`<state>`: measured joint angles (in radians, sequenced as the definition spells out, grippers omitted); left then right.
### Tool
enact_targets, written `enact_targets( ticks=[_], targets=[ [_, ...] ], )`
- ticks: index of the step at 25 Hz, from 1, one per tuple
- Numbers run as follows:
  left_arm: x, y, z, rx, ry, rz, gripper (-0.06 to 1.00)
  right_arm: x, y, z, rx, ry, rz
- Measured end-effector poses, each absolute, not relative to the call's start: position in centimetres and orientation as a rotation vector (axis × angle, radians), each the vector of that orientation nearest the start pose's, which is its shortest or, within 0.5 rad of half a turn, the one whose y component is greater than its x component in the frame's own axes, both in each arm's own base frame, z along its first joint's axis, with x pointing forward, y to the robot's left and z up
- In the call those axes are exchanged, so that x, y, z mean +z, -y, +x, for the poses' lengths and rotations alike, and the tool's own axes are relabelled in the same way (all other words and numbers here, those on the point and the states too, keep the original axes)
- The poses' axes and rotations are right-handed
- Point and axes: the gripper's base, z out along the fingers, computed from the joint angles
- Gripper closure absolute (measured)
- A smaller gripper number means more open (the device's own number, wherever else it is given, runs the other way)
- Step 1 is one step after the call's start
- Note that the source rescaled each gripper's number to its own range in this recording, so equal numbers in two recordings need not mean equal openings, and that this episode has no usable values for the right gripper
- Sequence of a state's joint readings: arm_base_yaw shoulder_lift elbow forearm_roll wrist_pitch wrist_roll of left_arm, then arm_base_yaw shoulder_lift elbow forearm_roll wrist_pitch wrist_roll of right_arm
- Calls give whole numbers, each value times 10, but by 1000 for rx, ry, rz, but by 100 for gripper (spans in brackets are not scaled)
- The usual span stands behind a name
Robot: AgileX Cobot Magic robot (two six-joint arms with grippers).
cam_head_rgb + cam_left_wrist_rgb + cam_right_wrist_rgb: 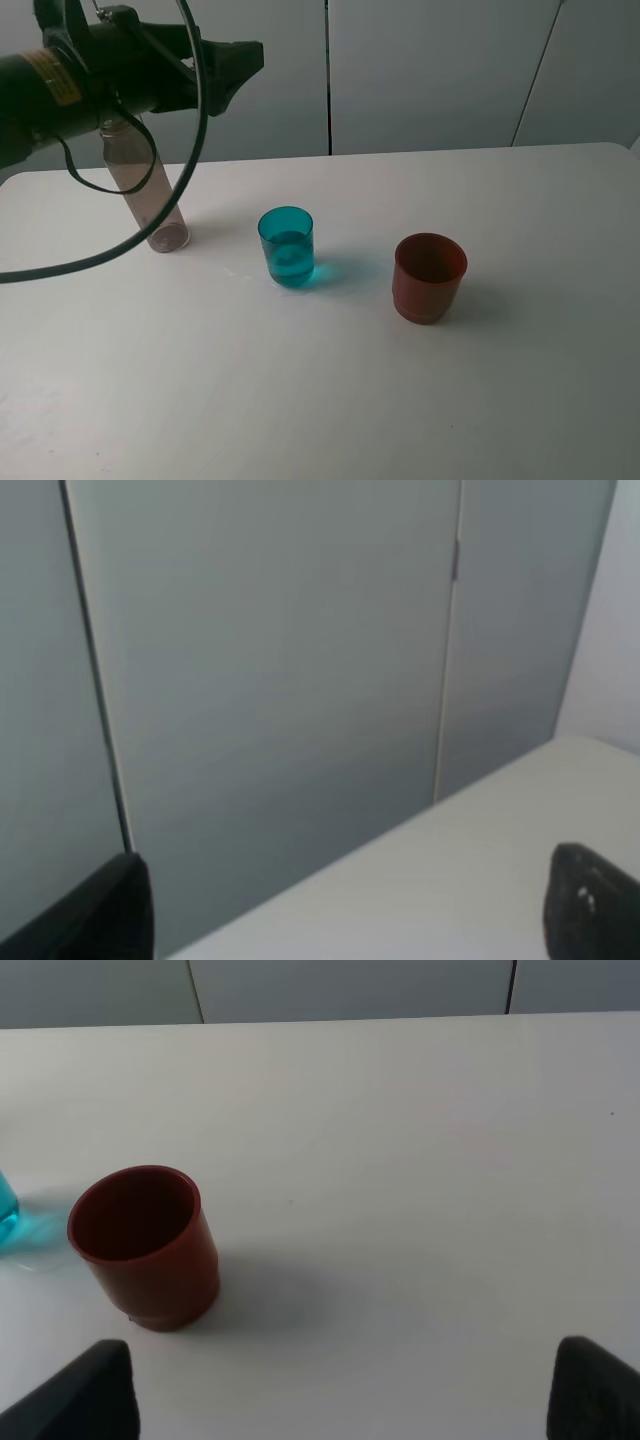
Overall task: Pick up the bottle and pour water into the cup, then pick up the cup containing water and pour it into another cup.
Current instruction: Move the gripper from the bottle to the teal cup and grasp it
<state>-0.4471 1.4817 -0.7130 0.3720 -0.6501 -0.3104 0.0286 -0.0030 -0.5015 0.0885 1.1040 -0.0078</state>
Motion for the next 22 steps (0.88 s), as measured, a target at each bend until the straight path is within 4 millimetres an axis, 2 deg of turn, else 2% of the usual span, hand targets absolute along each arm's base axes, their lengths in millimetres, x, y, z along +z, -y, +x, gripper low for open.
enact_targets(
  ticks=[8,12,16,22],
  targets=[
    [182,151,255,-546,-1790,587,-4,274,-7,-8,119,-2081,-45],
    [151,153,254,-527,-1845,653,-4,274,-7,-8,119,-2081,-45],
    [132,156,255,-487,-1842,753,-4,274,-7,-8,119,-2081,-45],
    [117,158,254,-480,-1854,829,-4,274,-7,-8,119,-2081,-45]
  ],
)
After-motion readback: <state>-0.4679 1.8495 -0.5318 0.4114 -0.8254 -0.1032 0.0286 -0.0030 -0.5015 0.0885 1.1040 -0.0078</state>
